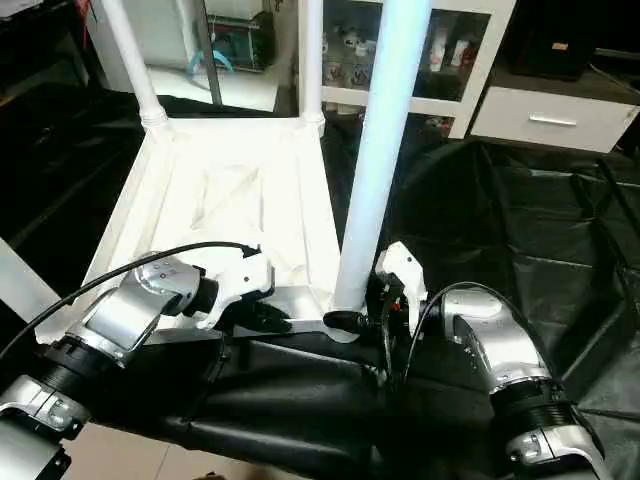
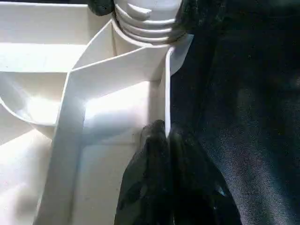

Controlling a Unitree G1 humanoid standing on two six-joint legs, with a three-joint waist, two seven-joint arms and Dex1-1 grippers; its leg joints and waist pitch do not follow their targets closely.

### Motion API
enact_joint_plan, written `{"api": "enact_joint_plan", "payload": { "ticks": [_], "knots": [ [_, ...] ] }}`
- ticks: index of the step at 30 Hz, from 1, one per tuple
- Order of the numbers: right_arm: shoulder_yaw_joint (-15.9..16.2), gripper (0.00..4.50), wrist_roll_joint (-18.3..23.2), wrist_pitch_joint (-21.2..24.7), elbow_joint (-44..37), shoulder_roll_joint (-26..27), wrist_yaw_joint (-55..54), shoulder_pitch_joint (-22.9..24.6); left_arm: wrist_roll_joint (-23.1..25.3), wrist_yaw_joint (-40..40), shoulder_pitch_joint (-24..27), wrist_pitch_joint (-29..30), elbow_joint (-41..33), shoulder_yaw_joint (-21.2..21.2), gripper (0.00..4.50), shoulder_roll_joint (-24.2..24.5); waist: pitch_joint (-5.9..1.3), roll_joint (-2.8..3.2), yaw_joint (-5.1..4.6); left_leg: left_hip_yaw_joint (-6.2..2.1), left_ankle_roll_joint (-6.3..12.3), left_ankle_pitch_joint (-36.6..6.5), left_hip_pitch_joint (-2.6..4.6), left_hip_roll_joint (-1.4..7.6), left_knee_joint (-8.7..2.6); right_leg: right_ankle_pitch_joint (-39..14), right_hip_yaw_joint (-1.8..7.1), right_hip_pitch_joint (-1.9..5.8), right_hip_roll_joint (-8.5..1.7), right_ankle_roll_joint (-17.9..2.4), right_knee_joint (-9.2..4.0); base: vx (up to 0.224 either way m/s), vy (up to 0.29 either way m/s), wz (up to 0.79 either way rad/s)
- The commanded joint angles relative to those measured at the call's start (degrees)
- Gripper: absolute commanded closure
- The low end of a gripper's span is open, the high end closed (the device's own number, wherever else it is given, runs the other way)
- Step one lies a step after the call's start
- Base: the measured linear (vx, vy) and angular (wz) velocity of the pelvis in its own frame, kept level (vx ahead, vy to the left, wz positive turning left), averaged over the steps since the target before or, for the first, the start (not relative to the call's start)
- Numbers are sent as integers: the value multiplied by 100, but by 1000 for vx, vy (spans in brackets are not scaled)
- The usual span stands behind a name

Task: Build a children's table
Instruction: Rotate leg to tighten

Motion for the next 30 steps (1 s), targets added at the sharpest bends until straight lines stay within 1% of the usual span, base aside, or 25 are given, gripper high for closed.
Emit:
{"api": "enact_joint_plan", "payload": {
  "ticks": [1,4,5,6,7,9,10,11,12,13,14,15,16,17,18,19,21,22,23,24,25,26,28,29,30],
  "knots": [
    [122,180,-29,12,4,16,222,-13,154,-137,207,114,148,-381,450,31,-376,-50,0,-112,675,-190,-31,393,-374,-483,267,311,-407,-1680,-255,0,0,0],
    [168,181,-98,-68,37,8,258,32,153,-96,208,131,164,-372,450,15,-381,-63,-1,-111,681,-170,-34,389,-368,-437,267,314,-406,-1688,-250,0,0,0],
    [188,182,-149,-145,45,31,218,96,149,-18,210,161,186,-338,450,-14,-381,-50,4,-111,686,-158,-31,390,-366,-416,268,309,-408,-1694,-248,0,0,0],
    [169,182,-166,-190,50,60,143,116,147,49,204,156,211,-304,450,-38,-382,-54,4,-110,690,-155,-32,388,-364,-404,269,309,-409,-1697,-249,0,0,0],
    [138,182,-186,-246,71,100,47,122,143,122,194,159,246,-265,450,-68,-379,-33,6,-111,685,-181,-32,387,-366,-417,268,308,-407,-1700,-256,0,0,0],
    [-8,183,-334,-420,311,281,-560,36,139,286,146,180,344,-179,450,-136,-358,-21,-12,-114,614,-355,-44,383,-387,-643,266,306,-408,-1666,-296,0,0,0],
    [-158,183,-529,-577,628,479,-1306,-82,135,557,77,251,476,-45,450,-241,-343,12,-22,-120,545,-497,-41,389,-405,-843,265,296,-412,-1629,-320,0,0,0],
    [-167,183,-542,-587,648,491,-1353,-90,134,577,73,256,485,-35,450,-248,-307,2,-65,-118,352,-870,-20,373,-445,-1388,263,286,-415,-1503,-402,0,0,0],
    [-223,184,-565,-603,725,555,-1552,-114,134,671,40,279,545,10,450,-286,-305,-8,-77,-133,269,-1045,-9,364,-456,-1689,255,300,-419,-1410,-429,0,0,0],
    [-308,184,-535,-569,777,640,-1746,-124,149,750,1,262,616,36,450,-314,-306,4,-107,-152,151,-1207,-7,360,-473,-2055,259,309,-425,-1244,-461,-53,-1,-1],
    [-417,184,-508,-501,824,791,-2065,-128,193,940,-88,238,788,84,450,-372,-299,12,-143,-160,106,-1311,-1,354,-488,-2249,257,286,-410,-1123,-495,0,0,0],
    [-516,184,-474,-417,847,941,-2365,-124,232,1109,-168,205,946,126,450,-423,-298,28,-155,-162,81,-1364,1,349,-487,-2306,259,275,-405,-1082,-504,0,0,0],
    [-516,184,-474,-417,847,941,-2365,-124,232,1109,-168,205,946,126,450,-423,-303,10,-177,-179,48,-1389,-6,349,-506,-2363,252,285,-405,-999,-514,0,0,0],
    [-572,184,-454,-359,848,1028,-2531,-125,241,1204,-211,208,1018,156,450,-454,-305,8,-189,-184,48,-1359,-33,345,-511,-2344,252,296,-403,-954,-514,0,0,0],
    [-638,184,-448,-284,862,1153,-2807,-139,239,1316,-271,230,1112,203,450,-498,-308,4,-192,-178,69,-1351,-24,343,-506,-2332,258,279,-406,-944,-519,0,0,0],
    [-720,184,-455,-199,910,1310,-3133,-180,251,1462,-346,239,1225,250,450,-544,-306,17,-197,-175,65,-1365,-15,344,-504,-2339,263,264,-408,-948,-523,0,0,0],
    [-785,184,-468,-143,967,1440,-3415,-223,263,1585,-408,246,1321,290,450,-583,-317,15,-238,-194,38,-1314,-53,339,-515,-2260,252,285,-405,-959,-505,0,0,0],
    [-849,184,-487,-95,1039,1577,-3747,-284,278,1710,-472,254,1425,335,450,-626,-321,12,-241,-189,36,-1301,-42,343,-511,-2231,255,275,-406,-961,-510,0,0,0],
    [-895,184,-501,-64,1099,1677,-3997,-333,290,1803,-519,258,1503,368,450,-658,-317,23,-270,-185,24,-1315,-36,338,-508,-2175,257,254,-399,-1009,-502,0,0,0],
    [-937,184,-570,-31,1215,1885,-4500,-442,318,2005,-604,259,1656,421,450,-721,-316,19,-302,-185,-18,-1297,-54,327,-511,-2149,256,259,-392,-1018,-498,0,0,0],
    [-955,184,-592,-11,1257,1969,-4695,-482,331,2091,-634,255,1712,440,450,-743,-330,26,-308,-193,-32,-1268,-55,324,-513,-2116,255,268,-401,-1020,-489,0,0,0],
    [-978,184,-621,15,1310,2074,-4937,-533,346,2197,-671,250,1782,464,450,-771,-325,13,-317,-188,-19,-1226,-73,321,-511,-2028,260,265,-395,-1016,-483,0,0,0],
    [-1051,184,-791,148,1426,2400,-5830,-658,369,2431,-770,224,1987,525,450,-844,-319,36,-331,-181,-31,-1252,-60,320,-513,-2001,267,241,-398,-1047,-489,0,0,0],
    [-1051,184,-791,148,1426,2400,-5830,-658,369,2431,-770,224,1987,525,450,-844,-330,43,-341,-193,-71,-1231,-63,321,-524,-1925,263,254,-392,-1049,-472,0,0,0],
    [-970,184,-1039,160,1402,2529,-6285,-701,365,2484,-803,212,2049,540,450,-864,-333,48,-341,-193,-70,-1248,-58,320,-524,-1879,260,255,-386,-1052,-469,0,0,0]
  ]
}}
